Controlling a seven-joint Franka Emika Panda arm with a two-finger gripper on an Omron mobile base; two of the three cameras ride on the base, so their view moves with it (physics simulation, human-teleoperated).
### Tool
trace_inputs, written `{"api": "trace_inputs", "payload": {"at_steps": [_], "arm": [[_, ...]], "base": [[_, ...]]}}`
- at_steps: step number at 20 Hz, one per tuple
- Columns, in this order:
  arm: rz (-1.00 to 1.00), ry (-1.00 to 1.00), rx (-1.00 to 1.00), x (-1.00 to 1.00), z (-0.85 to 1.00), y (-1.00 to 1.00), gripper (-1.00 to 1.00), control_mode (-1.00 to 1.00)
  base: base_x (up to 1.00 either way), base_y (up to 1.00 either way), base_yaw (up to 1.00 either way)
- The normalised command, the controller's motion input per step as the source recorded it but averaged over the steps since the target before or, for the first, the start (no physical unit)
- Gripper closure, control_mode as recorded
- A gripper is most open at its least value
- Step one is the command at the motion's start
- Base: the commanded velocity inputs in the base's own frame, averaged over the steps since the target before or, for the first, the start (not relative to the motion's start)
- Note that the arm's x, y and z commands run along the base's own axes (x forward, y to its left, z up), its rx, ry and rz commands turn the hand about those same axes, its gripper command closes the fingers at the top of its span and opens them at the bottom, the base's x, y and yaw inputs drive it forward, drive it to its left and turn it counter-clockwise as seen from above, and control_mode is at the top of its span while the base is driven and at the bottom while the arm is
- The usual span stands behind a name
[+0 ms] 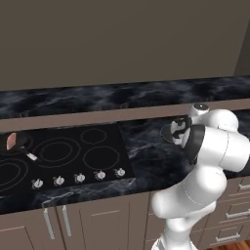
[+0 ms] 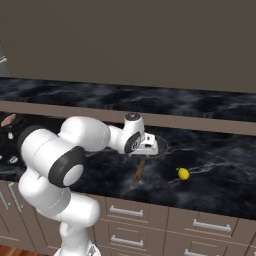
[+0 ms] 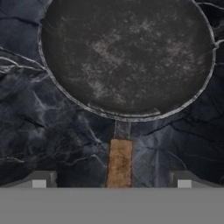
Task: Place both pans onto different burners. Then place the lemon and the steak on different pans.
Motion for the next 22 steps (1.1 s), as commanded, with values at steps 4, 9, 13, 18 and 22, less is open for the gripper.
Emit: {"api": "trace_inputs", "payload": {"at_steps": [4,9,13,18,22], "arm": [[0.00,0.00,0.00,-0.03,-0.27,-0.12,-1.00,-1.00],[0.00,0.00,0.00,-0.01,-0.26,-0.07,-1.00,-1.00],[0.00,0.00,0.00,0.00,-0.27,-0.03,-1.00,-1.00],[0.00,0.00,0.00,0.00,-0.22,-0.06,-1.00,-1.00],[0.00,0.00,0.00,0.00,-0.17,-0.14,-1.00,-1.00]], "base": [[0.00,0.00,0.00],[0.00,0.00,0.00],[0.00,0.00,0.00],[0.00,0.00,0.00],[0.00,0.00,0.00]]}}
